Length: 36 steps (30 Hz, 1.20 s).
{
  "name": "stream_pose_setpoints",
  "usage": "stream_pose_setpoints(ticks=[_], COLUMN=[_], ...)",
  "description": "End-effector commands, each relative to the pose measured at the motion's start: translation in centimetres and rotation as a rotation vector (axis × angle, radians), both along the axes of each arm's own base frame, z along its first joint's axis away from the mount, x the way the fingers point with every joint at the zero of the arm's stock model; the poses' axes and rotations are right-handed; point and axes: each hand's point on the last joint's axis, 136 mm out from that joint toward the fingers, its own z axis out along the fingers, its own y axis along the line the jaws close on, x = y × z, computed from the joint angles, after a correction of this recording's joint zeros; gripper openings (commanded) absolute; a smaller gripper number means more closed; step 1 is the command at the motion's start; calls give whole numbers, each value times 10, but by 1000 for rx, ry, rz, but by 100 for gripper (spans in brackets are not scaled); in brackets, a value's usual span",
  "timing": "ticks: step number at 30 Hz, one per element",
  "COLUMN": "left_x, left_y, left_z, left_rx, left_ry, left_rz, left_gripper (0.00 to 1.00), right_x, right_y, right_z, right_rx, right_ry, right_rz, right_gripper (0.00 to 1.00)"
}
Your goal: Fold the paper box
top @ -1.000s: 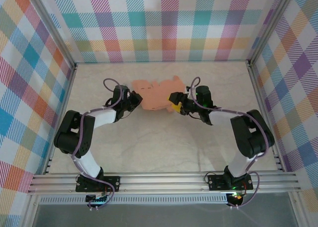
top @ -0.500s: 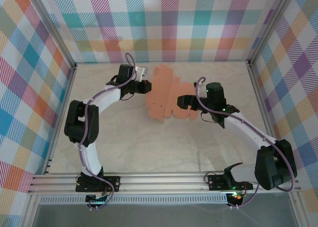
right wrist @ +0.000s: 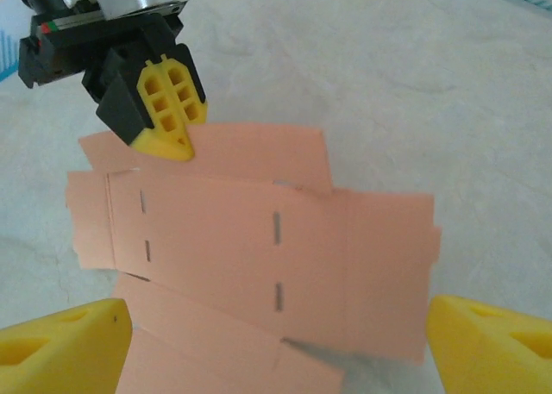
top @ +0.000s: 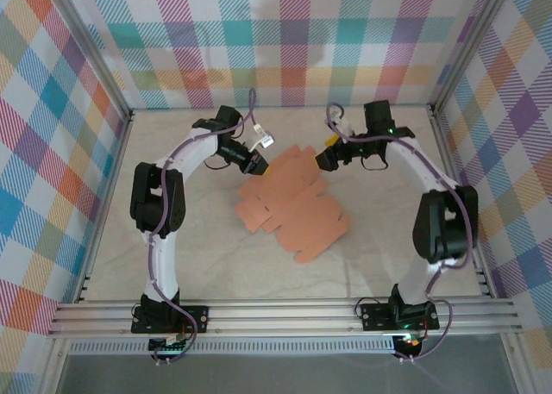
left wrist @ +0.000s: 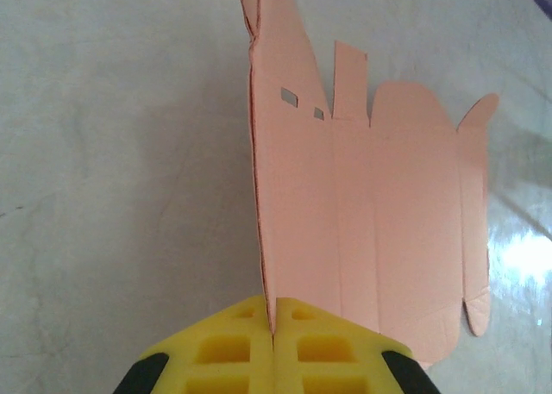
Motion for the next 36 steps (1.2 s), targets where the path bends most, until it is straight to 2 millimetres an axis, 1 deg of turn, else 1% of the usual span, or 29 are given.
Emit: stream_pose_setpoints(ticks=[1,4,8,10,13,16,20,22,24,29,30,31,32,34,35,36], left_x=[-9,-11,-17,-19,-22,-25,-30,-31,-31,-28,-26,-22,-18,-12,-9,-8], left_y=[6,6,1,0,-1,-3,-3,-3,-3,-5,-6,-7,-7,-7,-6,-5], left_z=[3,5,11,12,17,23,28,28,28,31,32,34,36,40,43,50], left_rx=[5,6,-23,-28,-48,-69,-76,-76,-75,-82,-84,-86,-85,-90,-90,-94], left_ry=[-41,-33,-31,-29,-27,-33,-37,-35,-34,-40,-47,-56,-70,-101,-118,-135], left_rz=[-109,-130,-156,-165,-176,-185,-196,-200,-198,-180,-168,-148,-124,-89,-73,-59], left_gripper=[0,0,0,0,0,0,0,0,0,0,1,9,33,55,63,66], right_x=[-18,-10,-8,-10,-14,-14,-14,-14,-16,-23,-24,-25,-25,-25,-22,-17], right_y=[8,19,41,53,69,83,94,98,99,96,95,95,94,93,92,91], right_z=[-3,-2,2,-1,-7,-17,-27,-31,-30,-24,-22,-21,-18,-14,-12,-10], right_rx=[-21,-58,-69,-80,-97,-121,-131,-122,-112,-113,-113,-112,-108,-95,-88,-83], right_ry=[16,-31,-63,-64,-47,-31,-22,-16,-8,0,-2,-5,-9,-17,-30,-48], right_rz=[210,277,382,432,497,539,565,574,582,588,589,588,583,564,549,520], right_gripper=[86,85,83,80,75,73,71,66,55,9,1,0,0,0,0,0])
